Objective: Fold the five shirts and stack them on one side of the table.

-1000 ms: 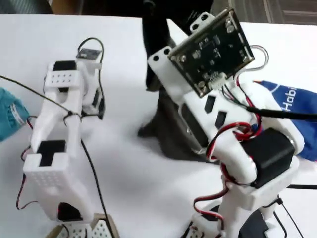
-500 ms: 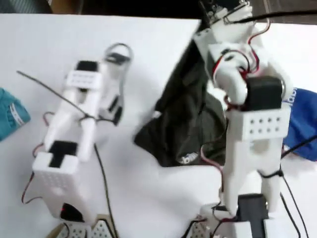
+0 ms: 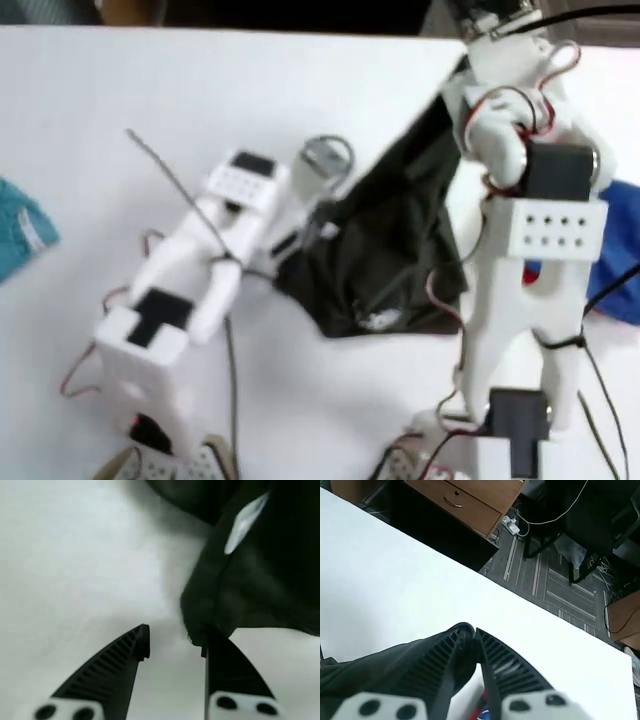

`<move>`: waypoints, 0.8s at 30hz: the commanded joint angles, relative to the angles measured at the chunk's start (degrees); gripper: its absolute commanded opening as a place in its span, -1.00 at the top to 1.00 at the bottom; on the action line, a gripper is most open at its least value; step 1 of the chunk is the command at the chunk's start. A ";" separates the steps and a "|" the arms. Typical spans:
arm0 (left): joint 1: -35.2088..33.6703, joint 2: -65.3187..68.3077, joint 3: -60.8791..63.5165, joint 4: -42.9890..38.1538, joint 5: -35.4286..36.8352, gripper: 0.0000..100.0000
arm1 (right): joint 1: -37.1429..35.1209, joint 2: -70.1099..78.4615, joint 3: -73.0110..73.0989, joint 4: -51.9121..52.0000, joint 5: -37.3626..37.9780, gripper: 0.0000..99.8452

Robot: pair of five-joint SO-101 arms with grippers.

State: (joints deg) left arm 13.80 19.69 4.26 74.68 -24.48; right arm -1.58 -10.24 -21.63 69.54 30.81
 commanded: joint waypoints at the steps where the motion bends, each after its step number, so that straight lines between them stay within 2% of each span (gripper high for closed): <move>1: 2.46 -0.53 1.27 -1.49 -0.35 0.61 | 0.57 -0.31 -0.09 -0.13 0.44 0.96; 11: 3.16 -0.44 5.32 -4.13 -1.85 0.61 | 0.57 -0.40 -0.26 -0.13 0.44 0.96; 21: 8.00 -0.44 10.59 -7.38 -1.85 0.62 | 0.57 -0.40 -0.35 -0.13 0.44 0.96; 24: 8.70 -0.44 10.68 -6.86 -1.85 0.75 | 0.57 -0.40 -0.35 -0.13 0.44 0.96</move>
State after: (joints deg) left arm 20.13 19.08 14.11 67.74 -26.33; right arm -1.32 -10.24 -21.63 69.54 30.81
